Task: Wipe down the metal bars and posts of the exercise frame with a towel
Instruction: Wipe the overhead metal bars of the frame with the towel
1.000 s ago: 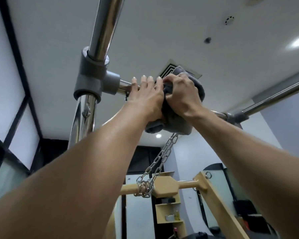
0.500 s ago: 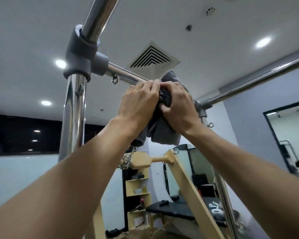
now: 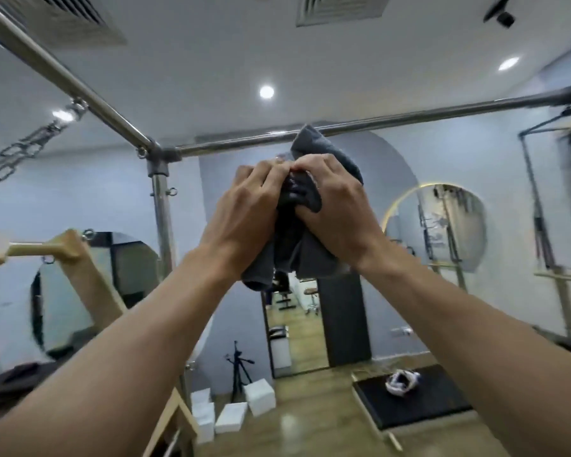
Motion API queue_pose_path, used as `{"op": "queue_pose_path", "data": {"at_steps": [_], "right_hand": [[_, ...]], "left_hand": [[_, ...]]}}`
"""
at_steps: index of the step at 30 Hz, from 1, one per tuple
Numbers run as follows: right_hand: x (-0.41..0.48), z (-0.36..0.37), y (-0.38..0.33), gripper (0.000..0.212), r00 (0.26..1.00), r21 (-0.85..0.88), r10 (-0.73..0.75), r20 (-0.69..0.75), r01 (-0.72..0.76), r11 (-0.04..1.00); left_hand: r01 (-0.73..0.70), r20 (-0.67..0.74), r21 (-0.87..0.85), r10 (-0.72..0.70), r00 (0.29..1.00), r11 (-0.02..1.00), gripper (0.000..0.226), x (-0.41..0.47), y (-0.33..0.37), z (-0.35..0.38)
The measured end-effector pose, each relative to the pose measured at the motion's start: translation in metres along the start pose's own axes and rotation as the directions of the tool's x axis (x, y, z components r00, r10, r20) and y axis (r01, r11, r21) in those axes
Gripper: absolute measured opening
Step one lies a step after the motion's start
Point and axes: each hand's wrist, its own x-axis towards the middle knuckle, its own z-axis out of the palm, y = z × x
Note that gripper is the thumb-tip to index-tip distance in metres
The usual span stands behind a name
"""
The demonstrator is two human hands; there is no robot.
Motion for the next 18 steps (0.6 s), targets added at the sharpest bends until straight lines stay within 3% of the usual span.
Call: {"op": "queue_pose_path", "data": {"at_steps": [4,10,18], "right_hand": [[-0.030,-0.071,0.027,0.043,0.990,-0.188,0.064,0.124,-0.039,0.981],[-0.061,-0.170,0.054,0.042,0.980,-0.339,0.127,0.150,-0.070,0.938],[-0.083,-0.293,0.110,0.041,0.974,-0.442,0.137,0.178,-0.046,0.896]], "left_hand": [[-0.025,-0.051,-0.192,0.015,0.999,0.981,0.041,0.002,0.061,0.039],[-0.036,-0.114,-0.398,-0.010,0.993,0.917,0.039,0.023,0.157,0.069],[-0.047,-0.168,-0.530,-0.050,0.984,0.847,0.039,0.072,0.285,0.105]]}}
